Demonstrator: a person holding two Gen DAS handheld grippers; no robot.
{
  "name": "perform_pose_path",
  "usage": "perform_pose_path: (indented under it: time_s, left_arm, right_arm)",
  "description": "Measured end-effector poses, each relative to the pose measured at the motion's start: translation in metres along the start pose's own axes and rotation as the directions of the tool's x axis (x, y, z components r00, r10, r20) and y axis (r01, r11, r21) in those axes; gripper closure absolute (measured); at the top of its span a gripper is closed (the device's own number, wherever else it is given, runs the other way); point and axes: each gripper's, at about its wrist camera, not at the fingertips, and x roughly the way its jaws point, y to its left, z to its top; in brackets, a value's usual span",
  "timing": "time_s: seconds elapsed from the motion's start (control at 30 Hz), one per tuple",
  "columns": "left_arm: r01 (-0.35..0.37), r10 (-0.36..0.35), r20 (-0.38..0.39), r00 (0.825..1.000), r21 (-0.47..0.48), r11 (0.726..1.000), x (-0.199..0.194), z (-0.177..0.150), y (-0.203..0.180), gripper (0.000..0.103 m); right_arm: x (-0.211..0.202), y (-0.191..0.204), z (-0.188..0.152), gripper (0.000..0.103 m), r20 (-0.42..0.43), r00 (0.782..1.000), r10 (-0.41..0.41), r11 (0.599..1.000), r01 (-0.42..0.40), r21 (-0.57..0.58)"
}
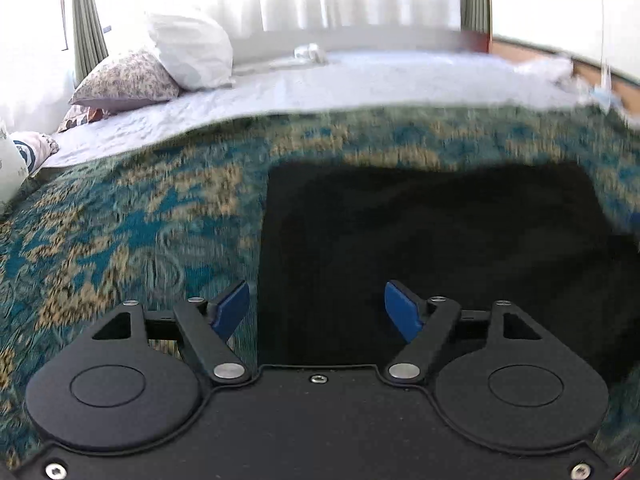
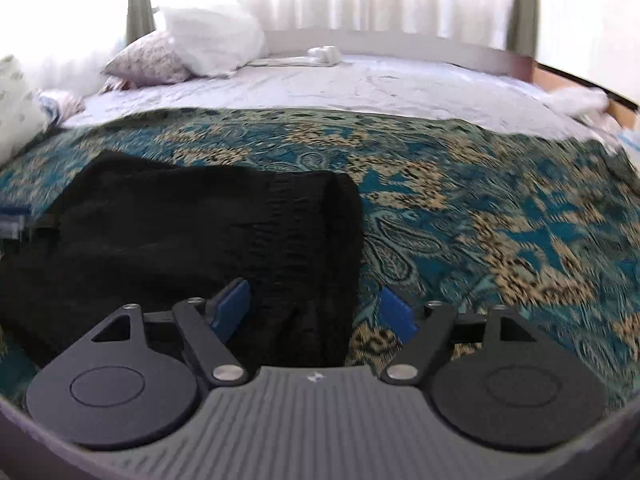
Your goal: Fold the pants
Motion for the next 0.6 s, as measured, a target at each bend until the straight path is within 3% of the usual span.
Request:
perform_pose_path:
  time_s: [0.07, 0.1, 0.2, 0.43, 0.6]
  left_arm:
    - [0.000, 0.000, 0.003, 1.000, -0.005, 1.000, -0.008, -0.006, -0.003, 0.024]
    - [0.014, -0.014, 0.005, 1.000, -0.015, 1.000, -0.015, -0.008, -0.004, 0.016]
    - [0.053, -0.052, 0.038, 0.998, -0.030, 0.998, -0.037, -0.016, -0.009, 0.008]
    - [0.031, -0.028, 0.056, 0.998, -0.041, 0.999, -0.074, -0.037, -0.029, 0.004]
    - [0.014, -0.012, 0.028, 1.000, -0.094, 0.996, -0.085, -0.058, -0.036, 0.000]
  right_arm:
    - [-0.010, 0.001, 0.003, 0.019, 0.019, 0.999, -0.041, 0.999, 0.040, 0.033]
    - [-0.017, 0.004, 0.003, 0.019, 0.041, 0.997, -0.059, 0.998, 0.058, 0.027]
    - [-0.039, 0.020, 0.002, 0.016, 0.116, 0.989, -0.093, 0.995, 0.095, -0.009]
    - [-0.073, 0.070, -0.021, 0.011, 0.214, 0.968, -0.130, 0.987, 0.147, -0.066]
    - [-0.079, 0.096, -0.047, 0.008, 0.190, 0.976, -0.111, 0.989, 0.127, -0.075]
